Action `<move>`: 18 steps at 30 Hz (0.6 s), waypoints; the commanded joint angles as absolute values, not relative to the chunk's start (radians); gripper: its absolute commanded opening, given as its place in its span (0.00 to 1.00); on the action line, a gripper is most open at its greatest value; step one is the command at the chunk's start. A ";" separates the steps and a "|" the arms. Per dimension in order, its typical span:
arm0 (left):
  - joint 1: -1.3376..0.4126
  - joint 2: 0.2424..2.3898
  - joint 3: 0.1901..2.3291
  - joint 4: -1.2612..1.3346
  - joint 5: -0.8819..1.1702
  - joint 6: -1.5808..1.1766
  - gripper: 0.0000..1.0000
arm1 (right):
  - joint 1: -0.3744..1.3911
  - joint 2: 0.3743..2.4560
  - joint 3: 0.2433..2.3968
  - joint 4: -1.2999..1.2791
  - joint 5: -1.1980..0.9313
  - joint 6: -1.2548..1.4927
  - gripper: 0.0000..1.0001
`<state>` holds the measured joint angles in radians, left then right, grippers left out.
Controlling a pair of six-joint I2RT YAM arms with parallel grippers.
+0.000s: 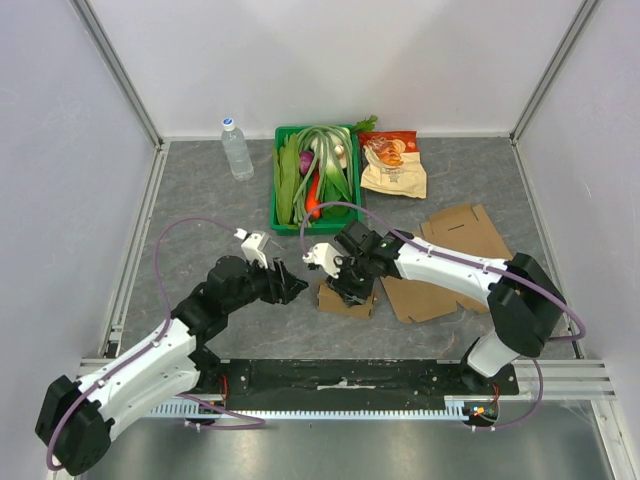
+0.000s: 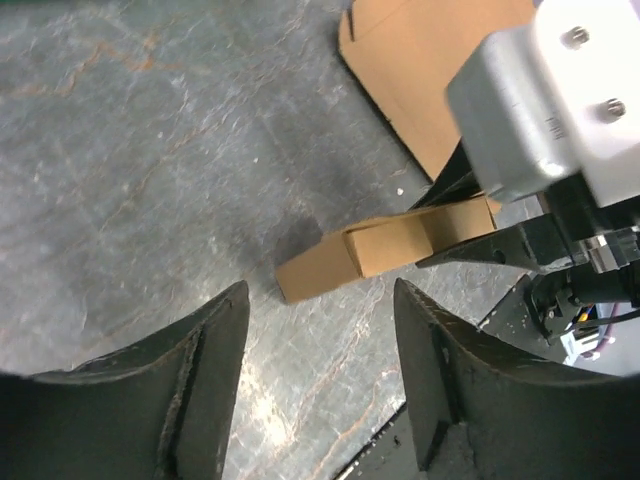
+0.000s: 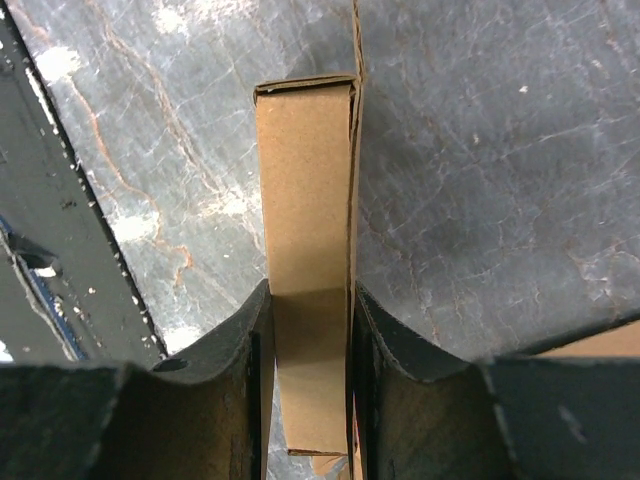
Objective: Fold the paper box
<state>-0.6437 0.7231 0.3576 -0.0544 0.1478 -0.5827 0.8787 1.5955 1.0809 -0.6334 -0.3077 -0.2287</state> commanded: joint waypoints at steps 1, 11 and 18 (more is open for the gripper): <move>-0.647 0.814 0.348 0.195 0.308 -0.410 0.63 | 0.861 1.594 1.104 -0.698 -0.411 -0.268 0.22; -0.647 0.913 0.357 0.328 0.402 -0.270 0.49 | 0.856 1.631 1.120 -0.701 -0.402 -0.278 0.20; -0.657 0.953 0.353 0.341 0.439 -0.238 0.45 | 0.856 1.620 1.129 -0.701 -0.399 -0.279 0.20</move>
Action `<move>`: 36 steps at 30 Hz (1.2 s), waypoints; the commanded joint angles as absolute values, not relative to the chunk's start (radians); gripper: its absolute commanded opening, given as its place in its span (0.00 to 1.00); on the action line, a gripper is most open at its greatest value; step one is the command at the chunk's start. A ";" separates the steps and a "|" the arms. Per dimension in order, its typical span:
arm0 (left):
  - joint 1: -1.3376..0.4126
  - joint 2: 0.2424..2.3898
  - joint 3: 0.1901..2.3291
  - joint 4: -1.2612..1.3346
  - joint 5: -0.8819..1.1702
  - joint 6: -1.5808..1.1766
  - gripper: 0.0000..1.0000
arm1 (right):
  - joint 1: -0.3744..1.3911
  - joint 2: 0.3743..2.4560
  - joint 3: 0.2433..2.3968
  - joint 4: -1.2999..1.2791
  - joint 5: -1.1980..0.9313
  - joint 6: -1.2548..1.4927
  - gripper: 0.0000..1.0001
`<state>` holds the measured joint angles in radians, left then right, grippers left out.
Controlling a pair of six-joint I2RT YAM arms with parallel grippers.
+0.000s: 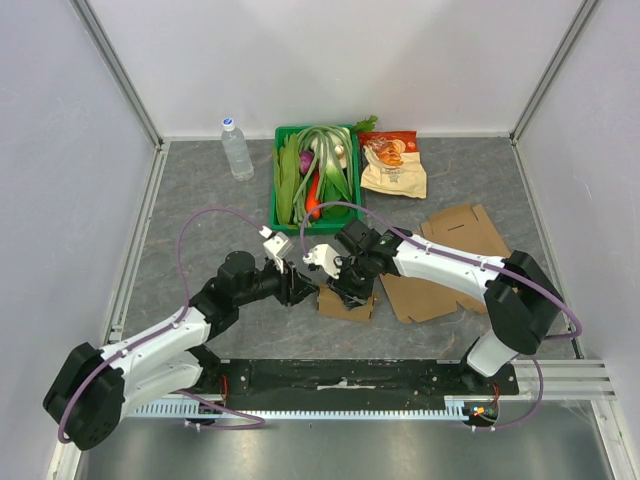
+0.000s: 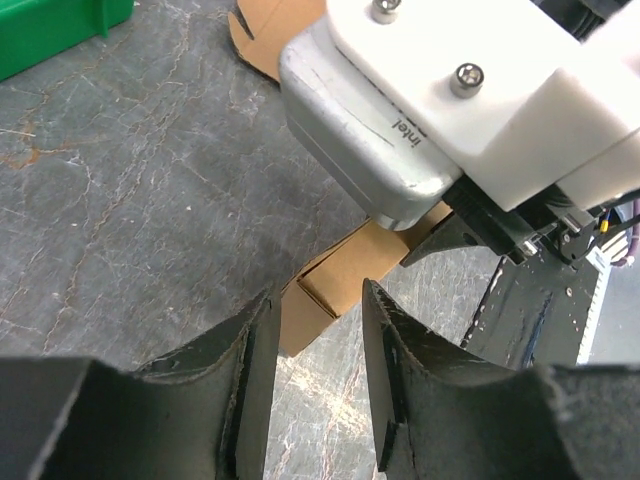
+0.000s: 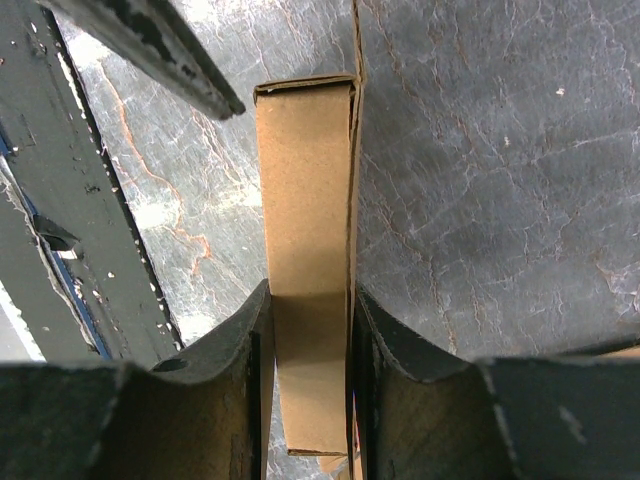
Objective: Fold the paper box
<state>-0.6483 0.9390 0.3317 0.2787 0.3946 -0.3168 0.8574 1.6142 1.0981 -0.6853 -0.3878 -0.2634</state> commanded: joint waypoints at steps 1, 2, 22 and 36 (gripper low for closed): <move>-0.657 0.954 0.354 0.341 0.439 -0.236 0.45 | 0.856 1.618 1.129 -0.701 -0.400 -0.279 0.20; -0.657 0.965 0.357 0.341 0.440 -0.235 0.45 | 0.856 1.617 1.131 -0.700 -0.397 -0.279 0.20; -0.681 0.971 0.374 0.319 0.296 -0.212 0.52 | 0.854 1.614 1.127 -0.696 -0.400 -0.278 0.19; -0.683 1.046 0.408 0.331 0.370 -0.202 0.38 | 0.854 1.612 1.127 -0.689 -0.402 -0.278 0.18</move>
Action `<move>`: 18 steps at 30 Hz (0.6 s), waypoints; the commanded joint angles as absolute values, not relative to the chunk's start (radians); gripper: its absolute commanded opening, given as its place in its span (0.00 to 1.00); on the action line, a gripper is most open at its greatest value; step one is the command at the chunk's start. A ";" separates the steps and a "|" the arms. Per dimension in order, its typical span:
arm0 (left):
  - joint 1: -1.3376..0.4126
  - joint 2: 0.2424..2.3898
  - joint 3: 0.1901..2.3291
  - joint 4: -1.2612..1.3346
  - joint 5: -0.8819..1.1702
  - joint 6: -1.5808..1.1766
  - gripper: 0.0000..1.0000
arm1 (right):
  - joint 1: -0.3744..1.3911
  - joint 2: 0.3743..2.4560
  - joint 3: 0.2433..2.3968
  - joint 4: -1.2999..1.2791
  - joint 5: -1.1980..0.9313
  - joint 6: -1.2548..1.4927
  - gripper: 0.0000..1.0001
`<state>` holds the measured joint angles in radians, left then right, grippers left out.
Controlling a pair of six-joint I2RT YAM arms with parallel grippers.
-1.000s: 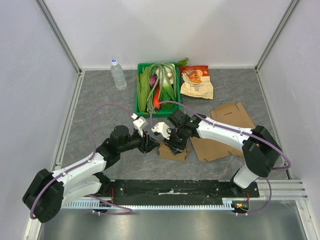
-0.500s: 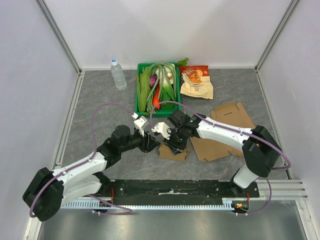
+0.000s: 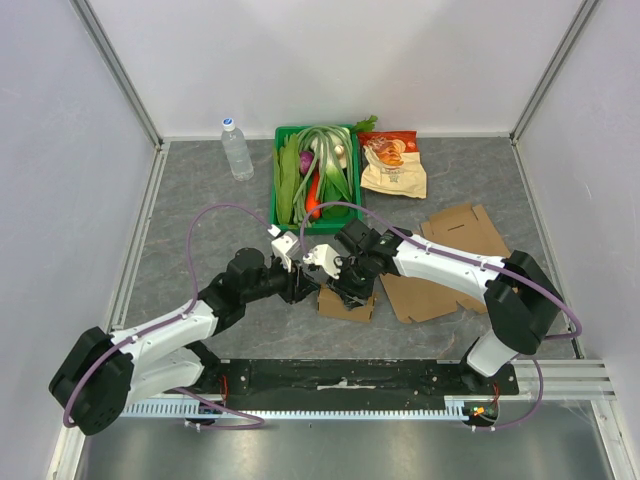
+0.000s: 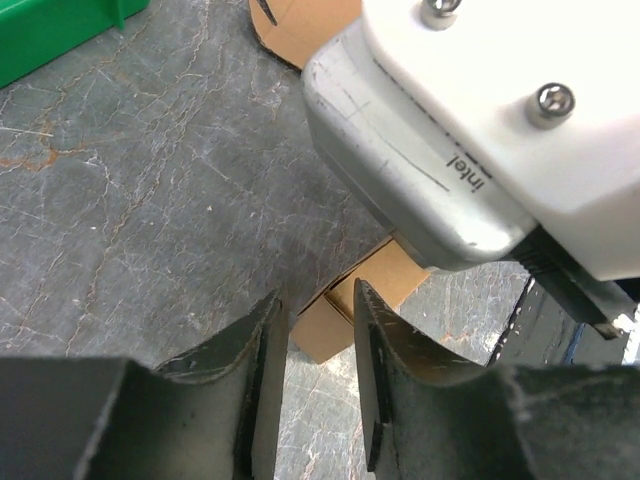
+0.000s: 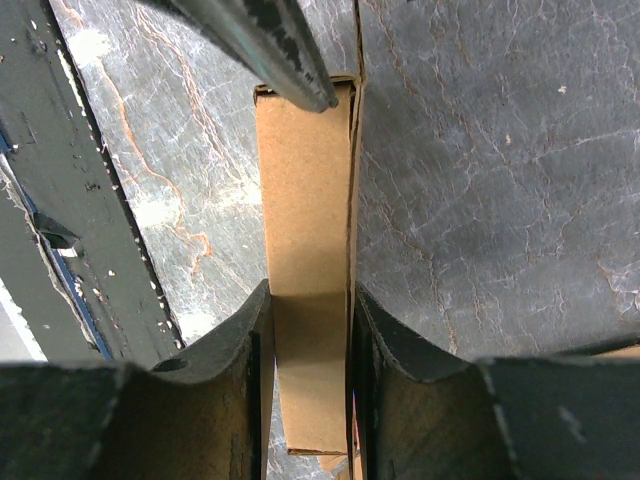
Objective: Fold the paper box
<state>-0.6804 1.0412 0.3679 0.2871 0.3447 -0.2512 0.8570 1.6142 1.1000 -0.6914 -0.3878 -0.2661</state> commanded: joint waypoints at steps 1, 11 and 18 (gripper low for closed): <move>-0.683 1.045 0.407 0.333 0.365 -0.204 0.35 | 0.854 1.614 1.127 -0.687 -0.402 -0.278 0.18; -0.715 1.068 0.423 0.338 0.350 -0.215 0.23 | 0.854 1.611 1.124 -0.678 -0.407 -0.272 0.17; -0.759 1.065 0.437 0.316 0.295 -0.235 0.06 | 0.854 1.612 1.126 -0.657 -0.393 -0.261 0.15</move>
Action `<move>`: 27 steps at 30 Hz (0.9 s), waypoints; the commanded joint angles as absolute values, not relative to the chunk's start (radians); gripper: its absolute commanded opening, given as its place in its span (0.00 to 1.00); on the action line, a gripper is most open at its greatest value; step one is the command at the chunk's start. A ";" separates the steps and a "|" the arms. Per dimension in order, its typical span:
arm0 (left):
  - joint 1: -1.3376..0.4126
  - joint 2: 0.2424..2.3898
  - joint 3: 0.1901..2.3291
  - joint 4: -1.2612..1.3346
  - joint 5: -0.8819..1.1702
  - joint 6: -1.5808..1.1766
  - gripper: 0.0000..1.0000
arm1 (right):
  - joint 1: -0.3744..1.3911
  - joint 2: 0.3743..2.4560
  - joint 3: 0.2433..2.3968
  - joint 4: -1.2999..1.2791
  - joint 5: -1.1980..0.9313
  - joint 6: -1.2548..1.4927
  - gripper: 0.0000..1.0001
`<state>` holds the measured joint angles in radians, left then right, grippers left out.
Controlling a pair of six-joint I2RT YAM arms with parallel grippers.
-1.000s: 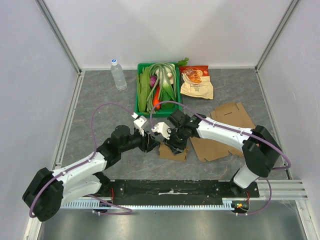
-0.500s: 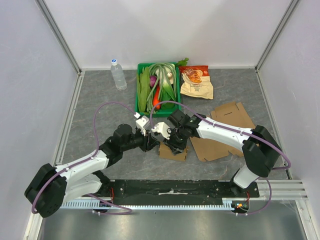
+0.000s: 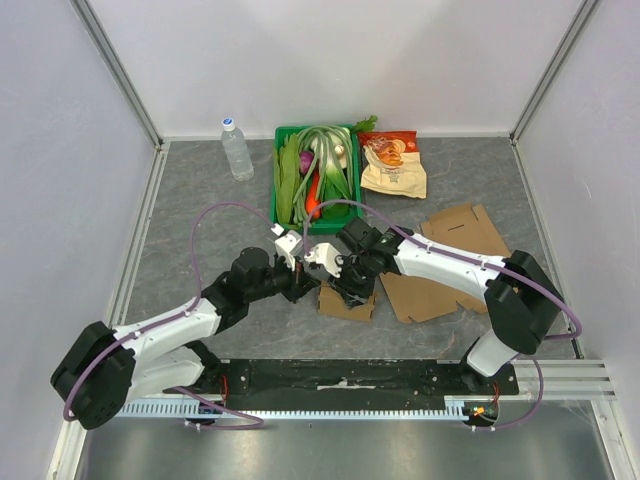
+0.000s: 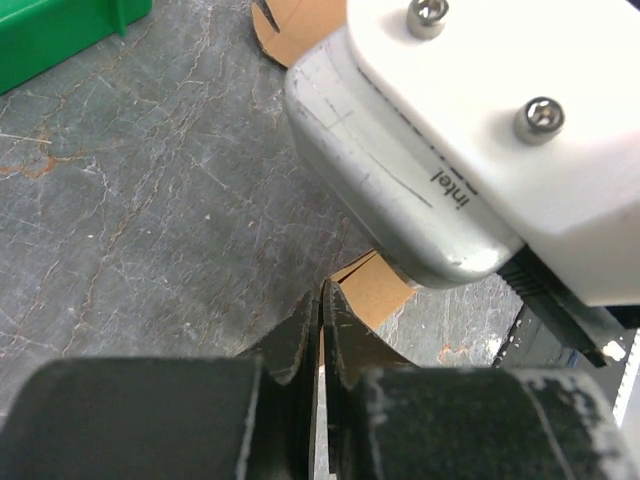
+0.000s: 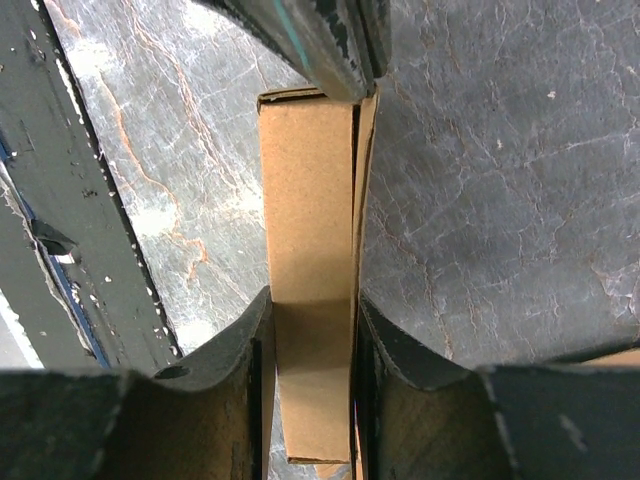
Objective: Fold the paper box
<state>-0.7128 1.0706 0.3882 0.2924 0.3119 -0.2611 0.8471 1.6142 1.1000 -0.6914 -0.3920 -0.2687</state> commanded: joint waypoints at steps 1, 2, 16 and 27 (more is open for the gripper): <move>-0.771 1.060 0.437 0.308 0.282 -0.245 0.04 | 0.854 1.612 1.124 -0.654 -0.387 -0.256 0.15; -0.778 1.057 0.440 0.305 0.267 -0.261 0.02 | 0.856 1.614 1.121 -0.647 -0.380 -0.247 0.14; -1.011 0.985 0.417 0.253 -0.245 -0.460 0.02 | 0.881 1.624 1.107 -0.515 -0.279 -0.149 0.14; -1.078 1.022 0.420 0.181 -0.393 -0.523 0.02 | 0.881 1.683 1.170 -0.499 -0.264 -0.137 0.16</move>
<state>-1.0233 1.0035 0.3996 0.1783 -0.4049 -0.5529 0.8856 1.6257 1.1030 -0.5858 -0.3054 -0.2008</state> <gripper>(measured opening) 0.025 0.378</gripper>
